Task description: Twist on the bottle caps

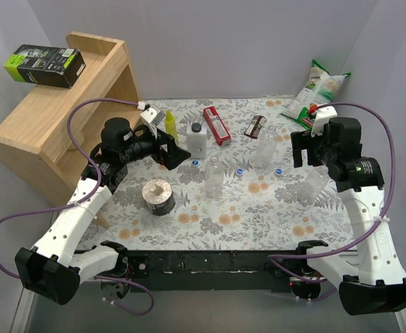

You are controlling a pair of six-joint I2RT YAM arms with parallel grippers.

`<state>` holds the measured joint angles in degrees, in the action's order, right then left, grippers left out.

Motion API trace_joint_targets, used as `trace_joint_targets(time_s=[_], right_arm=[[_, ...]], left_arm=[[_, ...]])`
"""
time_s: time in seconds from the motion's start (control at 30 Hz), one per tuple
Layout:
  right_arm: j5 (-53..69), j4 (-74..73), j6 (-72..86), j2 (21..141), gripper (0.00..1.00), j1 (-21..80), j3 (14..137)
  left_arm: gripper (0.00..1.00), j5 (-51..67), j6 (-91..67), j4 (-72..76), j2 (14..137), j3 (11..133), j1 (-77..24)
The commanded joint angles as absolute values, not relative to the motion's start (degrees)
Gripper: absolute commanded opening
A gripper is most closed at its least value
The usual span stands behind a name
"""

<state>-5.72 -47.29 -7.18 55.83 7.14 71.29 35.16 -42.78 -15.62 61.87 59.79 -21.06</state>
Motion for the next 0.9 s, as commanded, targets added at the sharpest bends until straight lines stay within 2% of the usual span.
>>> trace_joint_targets(time_s=[0.0, 0.07, 0.1, 0.2, 0.4, 0.63, 0.87], right_arm=[[4.07, -46.06, -15.45, 56.16, 0.98, 7.03, 74.61], [12.35, -45.88, -23.08, 55.90, 0.98, 7.12, 76.11], [20.66, -45.88, -28.94, 55.99, 0.98, 7.12, 76.55], [28.80, -42.81, -28.84, 58.60, 0.98, 7.47, 77.95], [32.61, -42.89, -26.81, 70.55, 0.89, 12.30, 83.40], [29.10, -37.71, -29.35, 78.39, 0.90, 23.71, 87.19], [30.23, -33.57, -28.04, 83.05, 0.91, 27.68, 87.89]], left_arm=[[0.98, 35.07, -40.08, -15.55, 63.36, 64.68, -21.71], [0.98, 34.89, -38.06, -17.39, 65.64, 66.44, -21.71], [0.98, 35.07, -37.53, -18.19, 66.44, 68.27, -21.71], [0.98, 36.91, -35.42, -21.27, 69.52, 70.66, -21.18], [0.98, 31.82, -29.28, -24.34, 70.05, 69.79, -26.71], [0.98, 30.15, -25.75, -26.89, 66.28, 66.45, -26.46], [0.98, 31.20, -25.13, -27.34, 66.18, 66.27, -24.44]])
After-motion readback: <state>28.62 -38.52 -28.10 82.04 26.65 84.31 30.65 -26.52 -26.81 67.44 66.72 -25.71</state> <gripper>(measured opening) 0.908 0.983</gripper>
